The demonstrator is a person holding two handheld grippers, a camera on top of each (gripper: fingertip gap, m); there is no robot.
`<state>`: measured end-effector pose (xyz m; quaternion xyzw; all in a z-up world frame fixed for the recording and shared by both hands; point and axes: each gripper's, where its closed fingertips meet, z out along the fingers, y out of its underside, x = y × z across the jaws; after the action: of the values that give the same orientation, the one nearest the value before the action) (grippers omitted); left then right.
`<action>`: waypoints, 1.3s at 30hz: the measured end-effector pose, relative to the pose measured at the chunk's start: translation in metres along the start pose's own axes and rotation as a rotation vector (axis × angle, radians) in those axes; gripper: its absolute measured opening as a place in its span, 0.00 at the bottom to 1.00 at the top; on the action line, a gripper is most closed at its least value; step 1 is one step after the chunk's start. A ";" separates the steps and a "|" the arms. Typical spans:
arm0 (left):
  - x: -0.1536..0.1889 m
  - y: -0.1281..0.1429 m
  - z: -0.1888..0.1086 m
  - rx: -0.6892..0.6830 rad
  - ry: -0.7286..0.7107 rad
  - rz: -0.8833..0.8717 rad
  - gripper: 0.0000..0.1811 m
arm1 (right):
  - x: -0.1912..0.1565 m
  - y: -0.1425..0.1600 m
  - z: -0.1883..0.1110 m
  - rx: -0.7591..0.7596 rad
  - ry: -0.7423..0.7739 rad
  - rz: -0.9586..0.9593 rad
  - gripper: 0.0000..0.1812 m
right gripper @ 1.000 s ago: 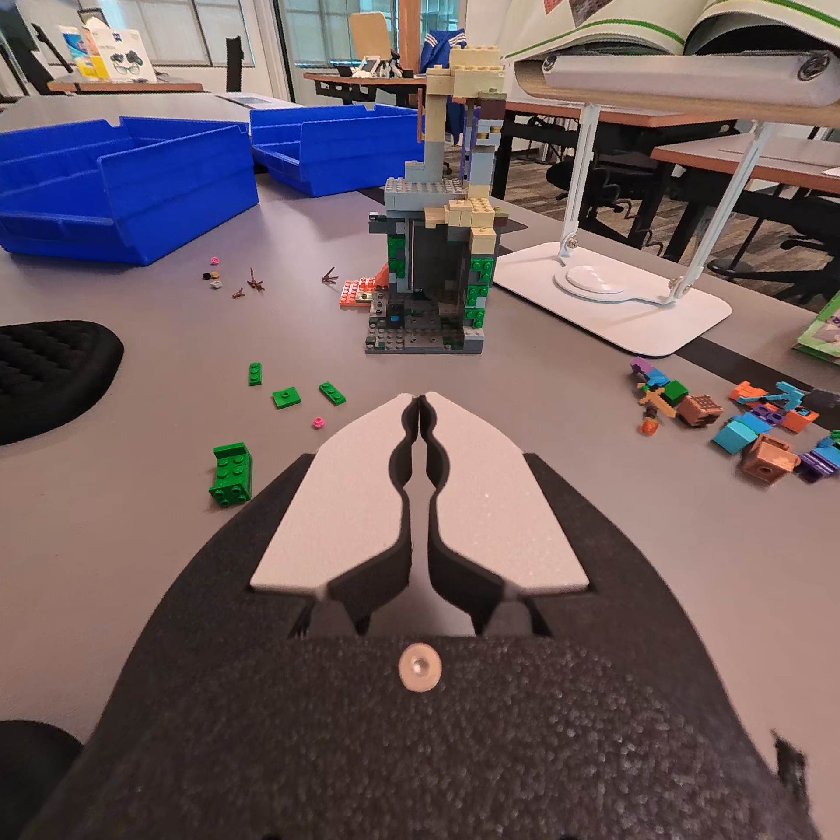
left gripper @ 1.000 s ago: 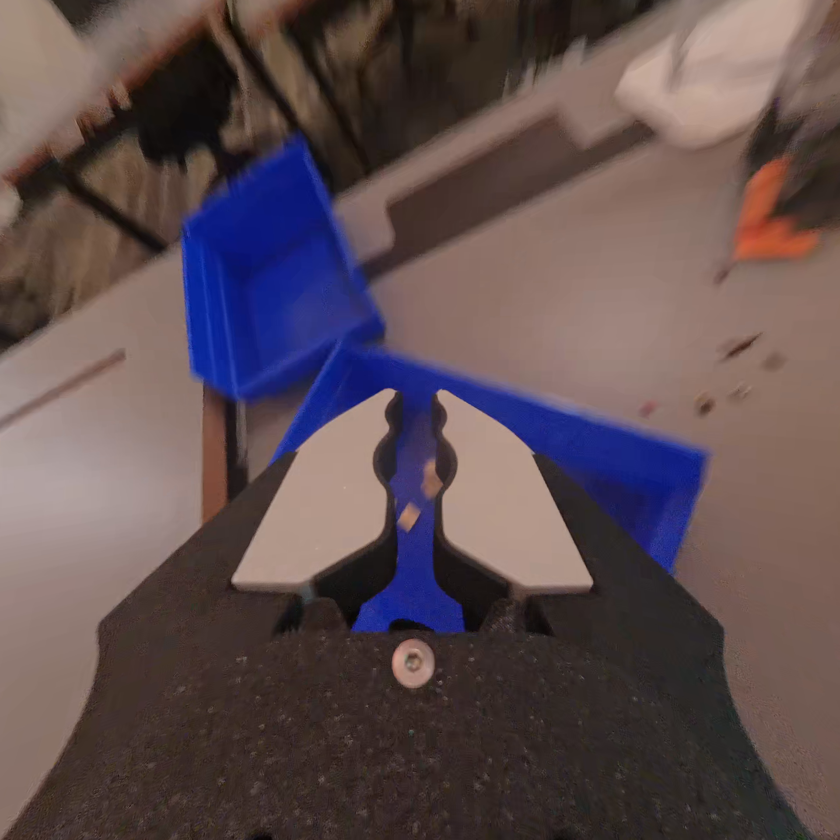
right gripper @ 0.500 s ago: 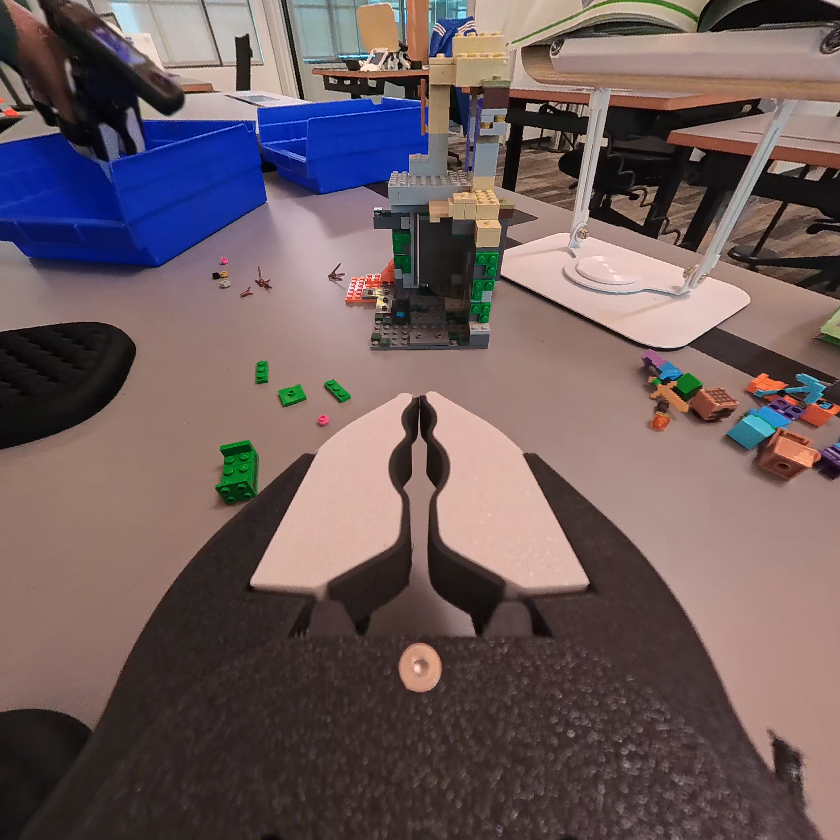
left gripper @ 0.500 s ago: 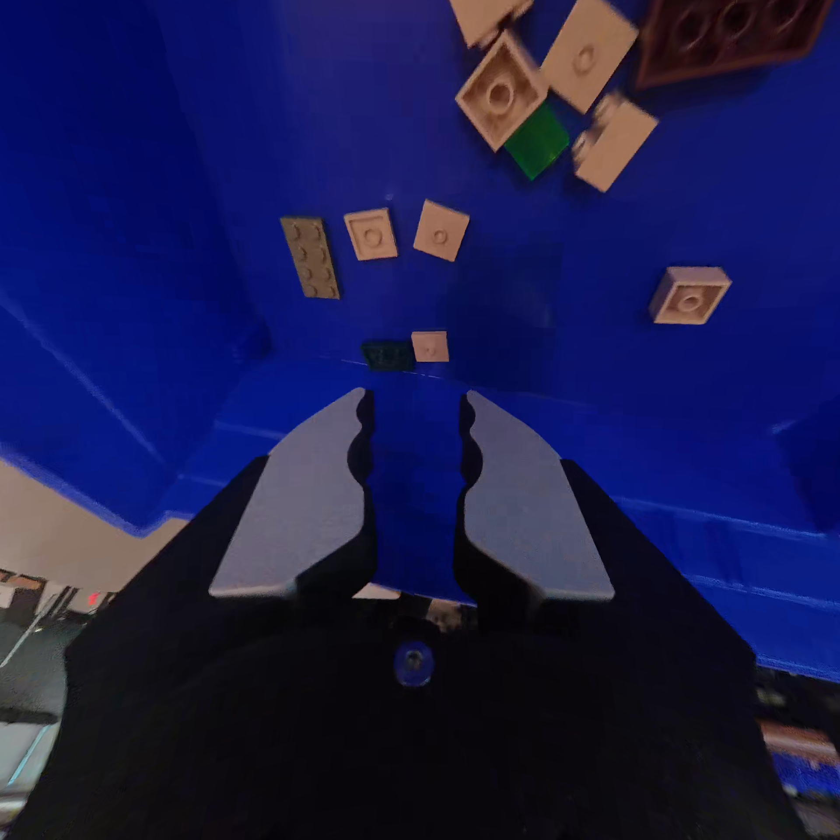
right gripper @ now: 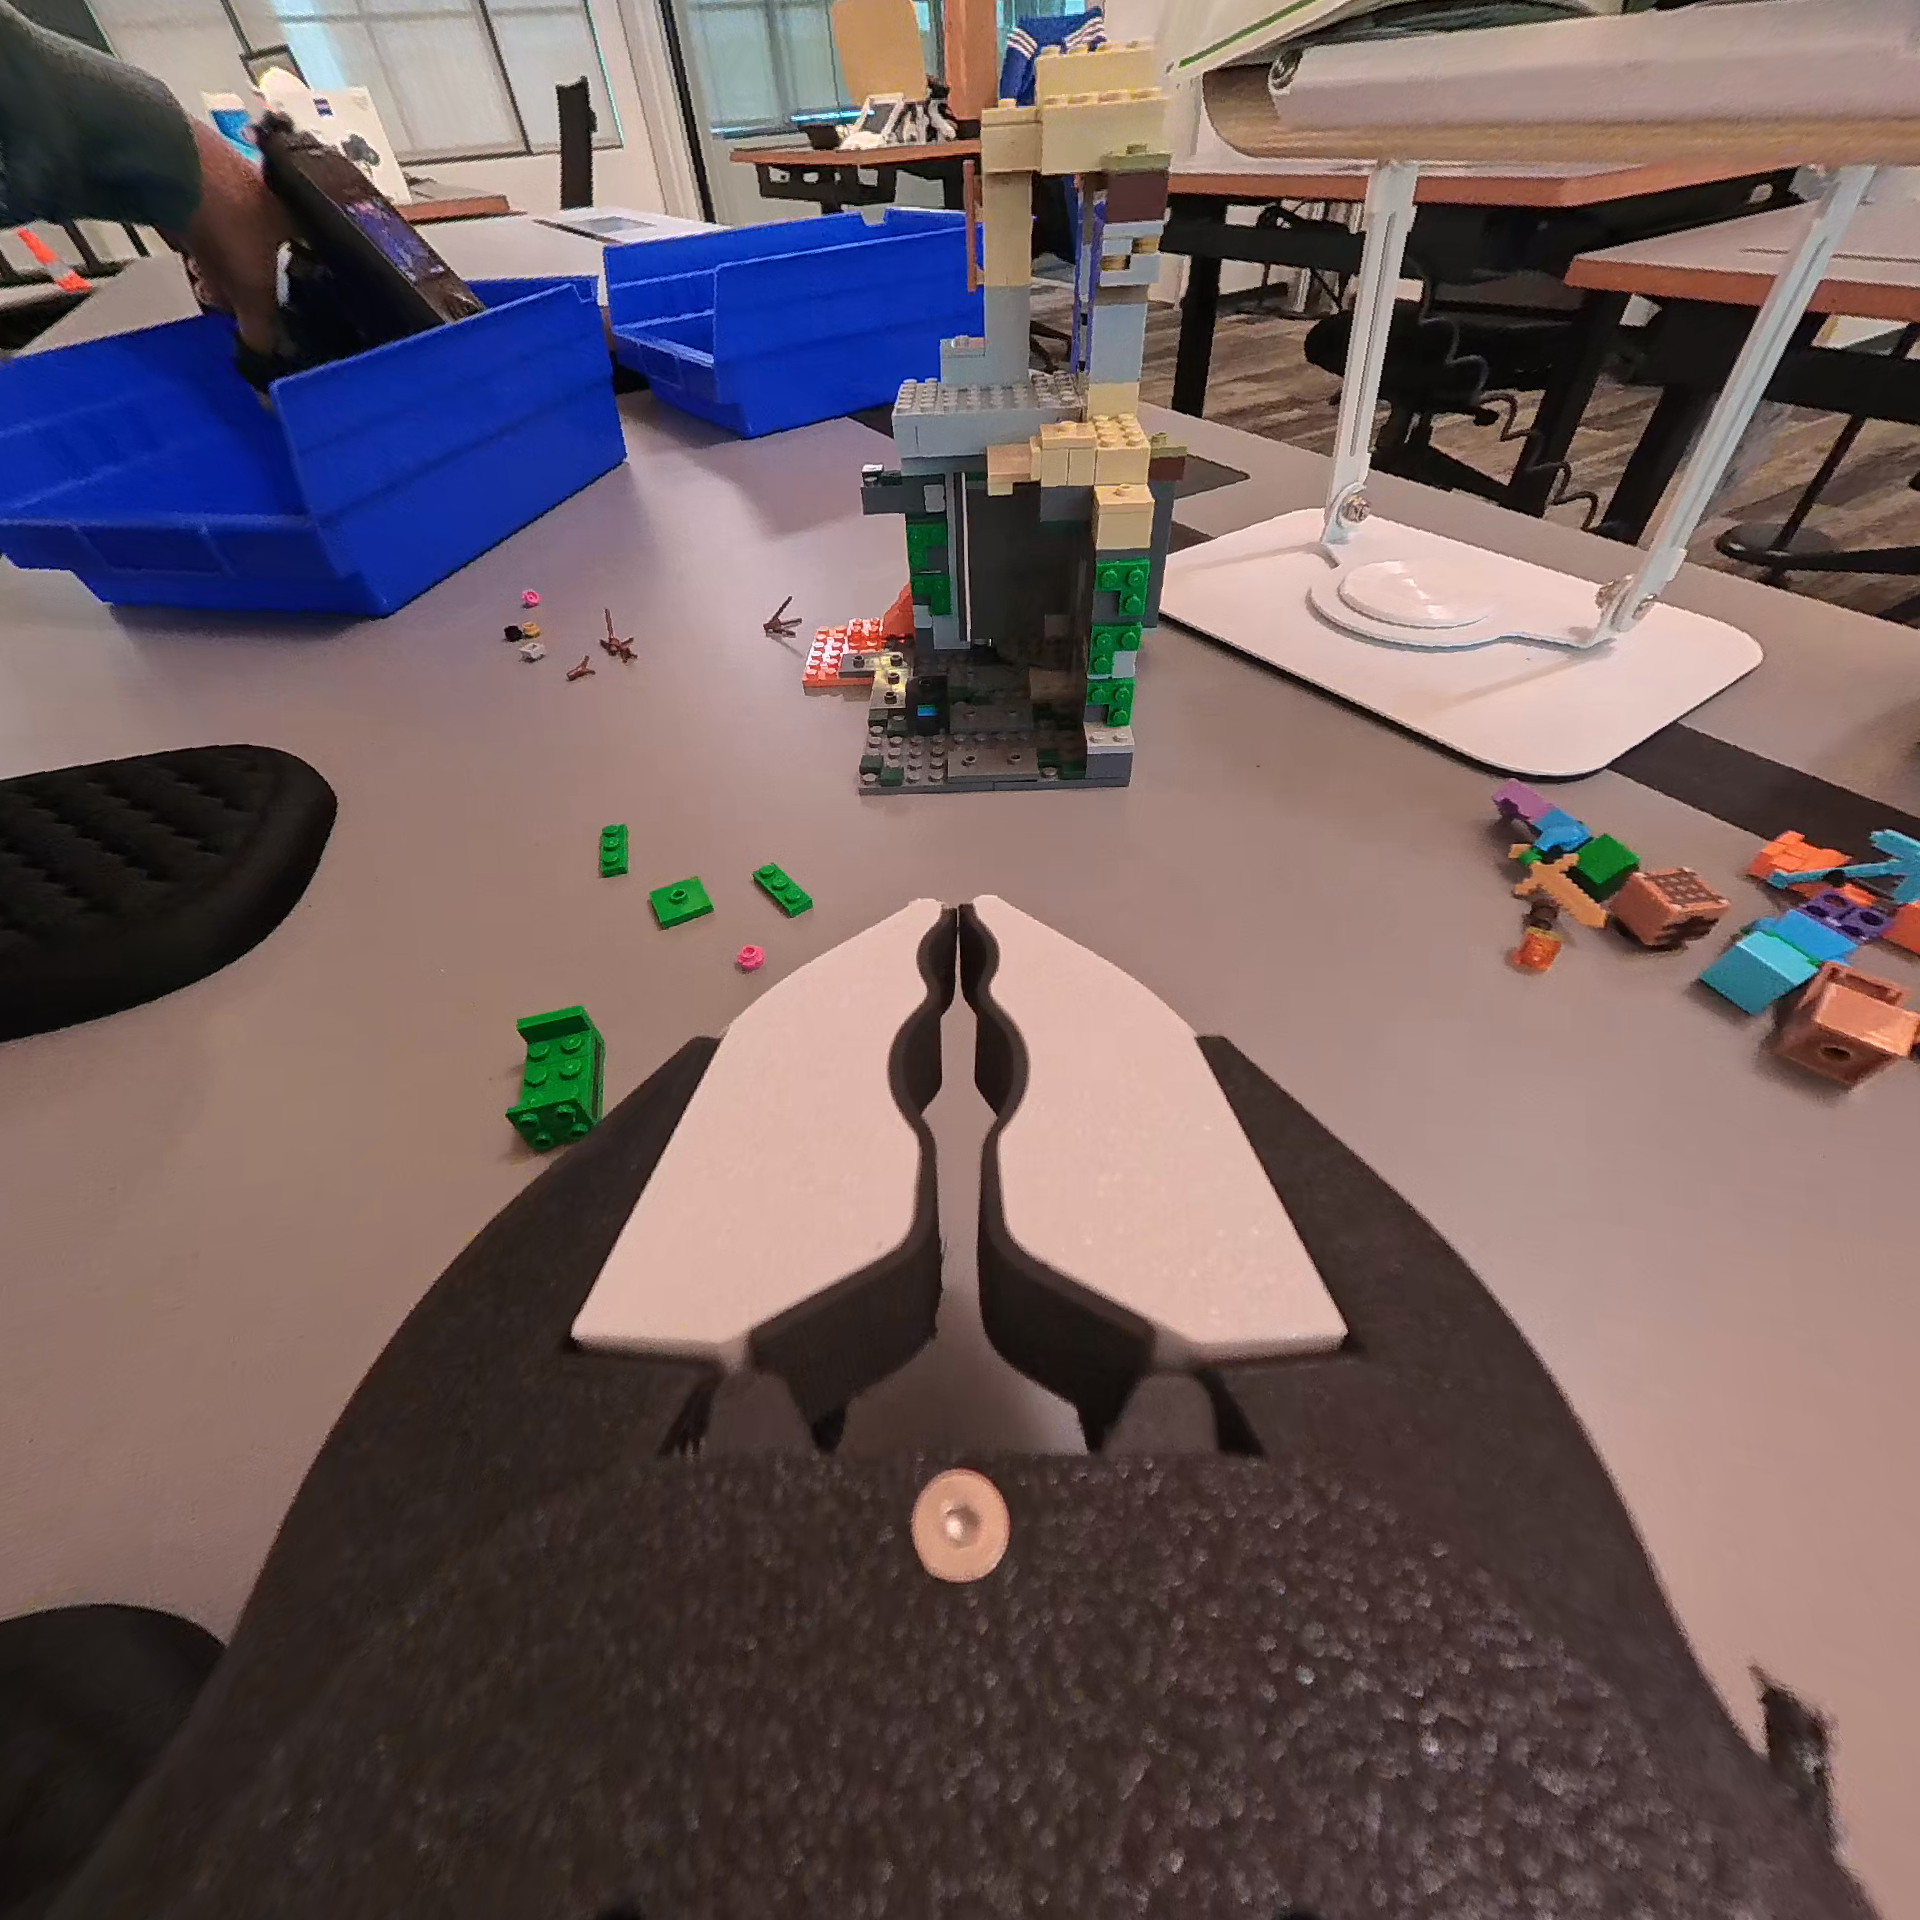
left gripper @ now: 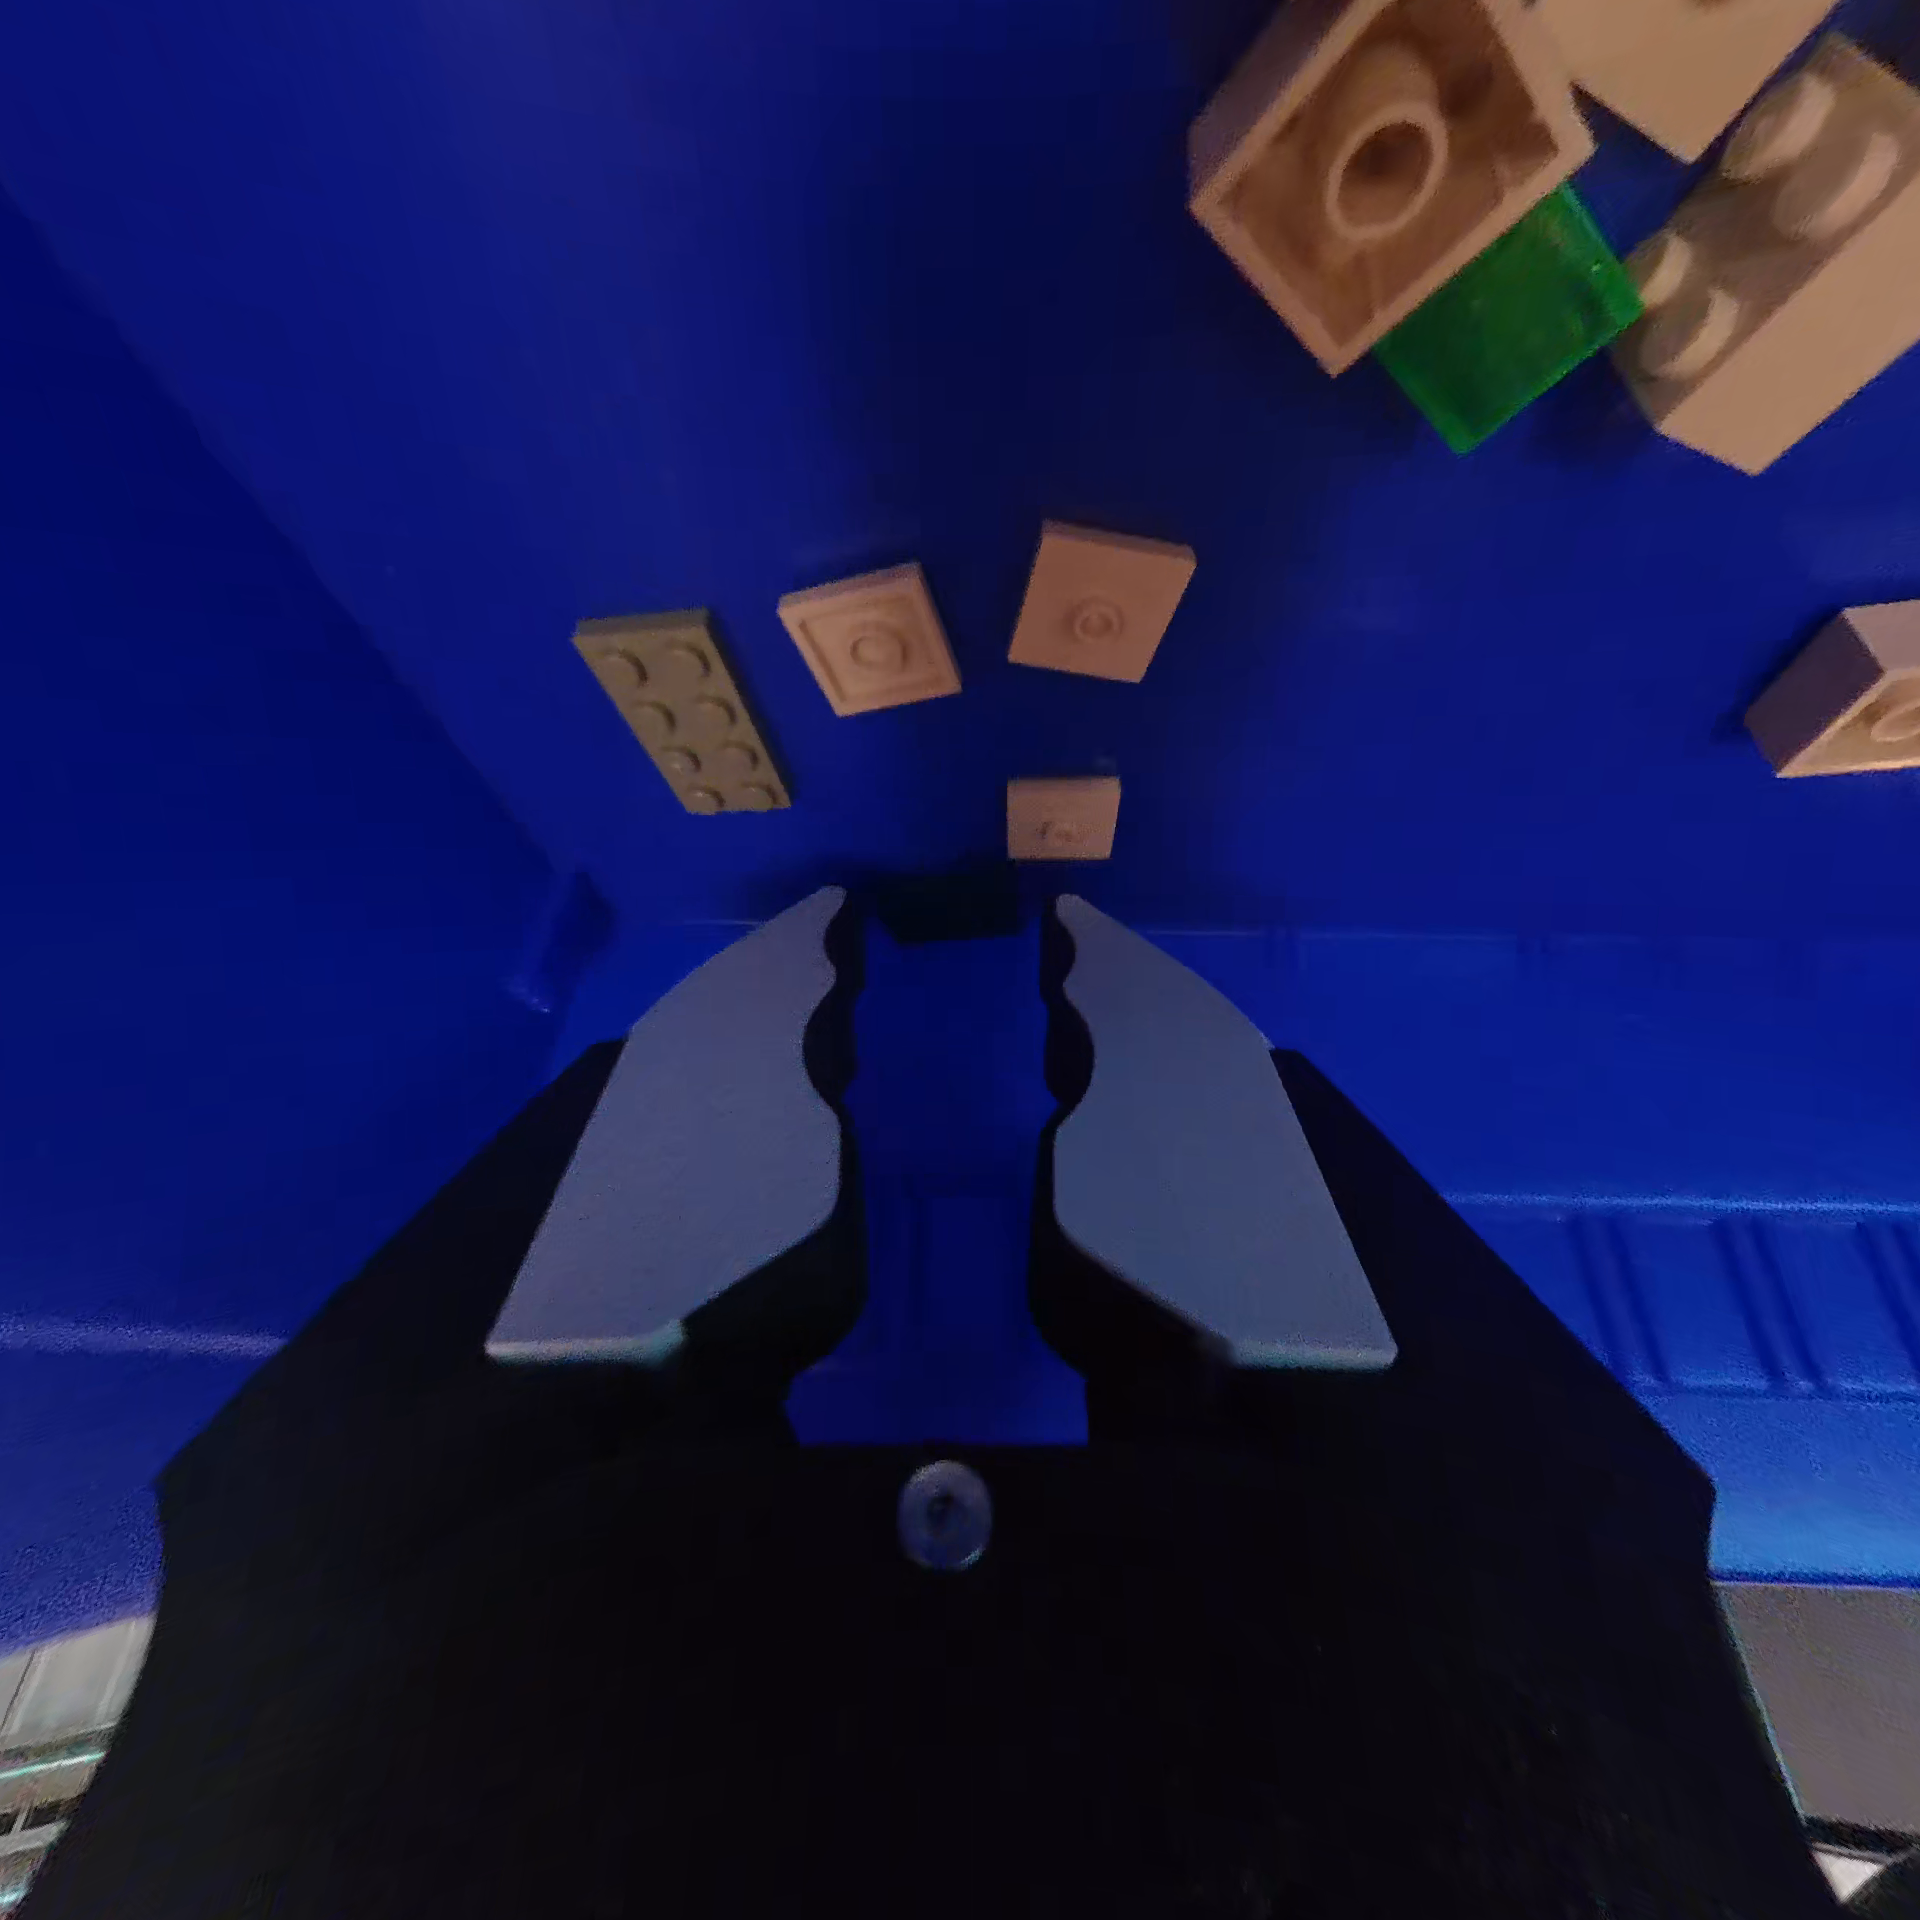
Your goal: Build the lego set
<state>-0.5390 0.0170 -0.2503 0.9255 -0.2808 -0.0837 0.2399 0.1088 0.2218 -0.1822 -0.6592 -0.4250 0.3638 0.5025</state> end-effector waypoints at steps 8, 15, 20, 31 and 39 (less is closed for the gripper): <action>-0.002 -0.001 -0.001 -0.009 0.036 -0.029 0.14 | -0.002 0.002 0.000 -0.011 -0.012 0.000 0.00; 0.020 -0.022 -0.063 0.280 -0.007 -0.010 0.14 | -0.003 0.002 -0.002 -0.011 -0.013 -0.010 0.00; 0.094 -0.075 -0.188 0.826 -0.044 0.198 0.14 | -0.017 -0.003 0.000 -0.001 -0.048 -0.059 0.00; 0.345 -0.178 -0.331 1.553 0.488 0.829 0.14 | -0.113 -0.086 -0.005 0.157 -0.126 -0.552 0.10; 0.435 -0.235 -0.329 1.538 0.959 1.008 0.14 | -0.166 -0.090 -0.012 0.071 -0.206 -0.958 0.11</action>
<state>0.0298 0.0749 -0.0878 0.5400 -0.4881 0.6053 -0.3221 0.0399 0.0760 -0.0837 -0.3329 -0.7153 0.1694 0.5907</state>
